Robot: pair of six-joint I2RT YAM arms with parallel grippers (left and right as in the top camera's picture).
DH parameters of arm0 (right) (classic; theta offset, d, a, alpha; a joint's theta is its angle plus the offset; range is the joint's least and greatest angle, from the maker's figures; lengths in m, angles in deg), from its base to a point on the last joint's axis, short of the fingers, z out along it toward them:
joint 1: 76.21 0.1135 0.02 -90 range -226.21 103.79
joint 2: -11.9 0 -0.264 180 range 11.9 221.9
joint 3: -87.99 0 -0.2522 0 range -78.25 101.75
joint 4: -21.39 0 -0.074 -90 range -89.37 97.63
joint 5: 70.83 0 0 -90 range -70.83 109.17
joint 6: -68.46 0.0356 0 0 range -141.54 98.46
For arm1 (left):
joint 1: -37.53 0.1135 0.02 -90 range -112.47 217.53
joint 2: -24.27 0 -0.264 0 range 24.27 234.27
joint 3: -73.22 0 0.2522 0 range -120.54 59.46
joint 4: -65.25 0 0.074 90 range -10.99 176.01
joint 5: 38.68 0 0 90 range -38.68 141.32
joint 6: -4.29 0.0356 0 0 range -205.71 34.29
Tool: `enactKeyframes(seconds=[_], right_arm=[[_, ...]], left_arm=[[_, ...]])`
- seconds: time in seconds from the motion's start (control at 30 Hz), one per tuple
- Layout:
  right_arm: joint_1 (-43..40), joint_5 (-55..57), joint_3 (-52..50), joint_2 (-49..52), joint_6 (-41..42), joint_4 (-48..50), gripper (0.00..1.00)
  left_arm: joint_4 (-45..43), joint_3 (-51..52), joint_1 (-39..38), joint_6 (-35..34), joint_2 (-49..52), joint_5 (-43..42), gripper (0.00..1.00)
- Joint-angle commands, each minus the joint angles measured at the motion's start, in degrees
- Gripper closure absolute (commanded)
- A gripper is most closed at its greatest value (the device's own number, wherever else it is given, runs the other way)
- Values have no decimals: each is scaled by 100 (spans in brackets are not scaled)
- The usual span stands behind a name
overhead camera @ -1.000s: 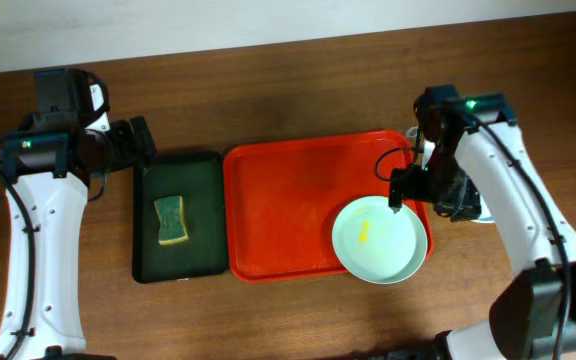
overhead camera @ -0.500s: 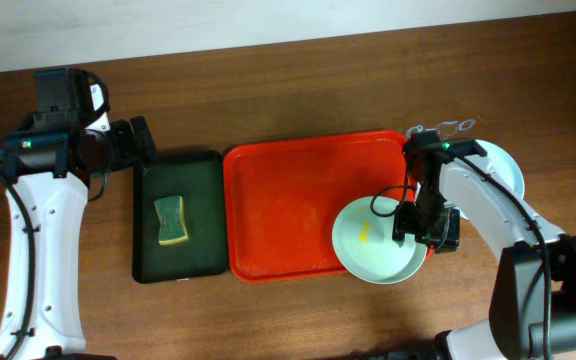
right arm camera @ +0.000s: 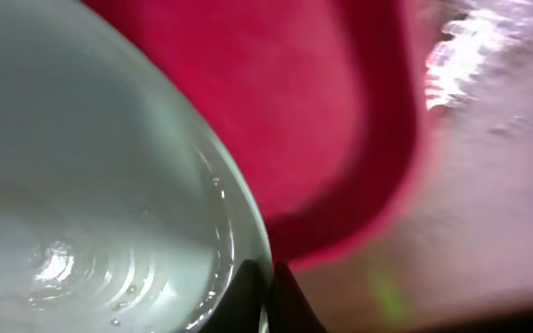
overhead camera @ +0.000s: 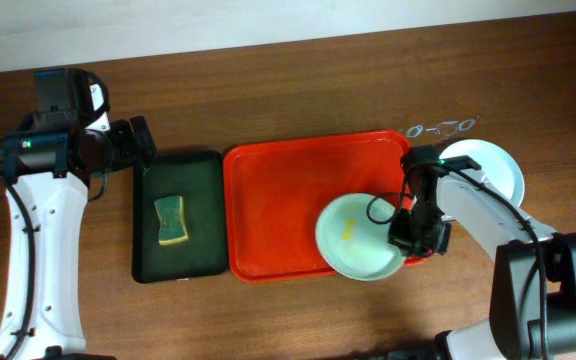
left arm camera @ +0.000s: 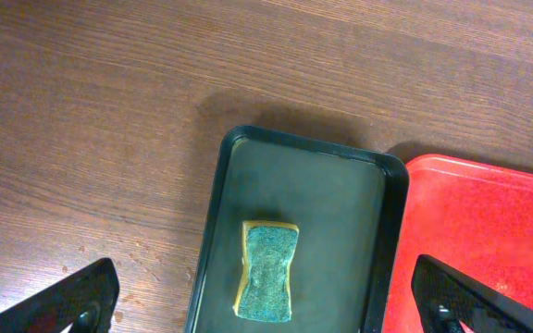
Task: Clean dirty plates on tray and stack at the side
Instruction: 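Move right gripper to the remaining pale blue plate and grip its rim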
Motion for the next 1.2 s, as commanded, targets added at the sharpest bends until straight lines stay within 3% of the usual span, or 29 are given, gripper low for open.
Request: enactKeyframes(seconds=[0.0,0.23,0.43,0.87,1.0,1.1,1.17], right_arm=[[61,-1237,-74,-11,68,544,96],[420,-1471,-74,-11,684,1821,96],[1043,-286,-76,-9,1628,2135,96],[1300,24,-208,0,1764,2474,94],[1300,20,-208,0,1759,2450,80],[1300,-20,-208,0,1757,2382,47],[1261,-22,-188,-9,1757,2271,33]], left_arm=[[-9,-15,9,-9,13,-24,1],[-9,-17,9,-9,13,-24,1],[-9,-17,9,-9,13,-24,1],[-9,-15,9,-9,13,-24,1],[-9,-17,9,-9,13,-24,1],[-9,-17,7,-9,13,-24,1],[-7,-17,9,-9,13,-24,1]])
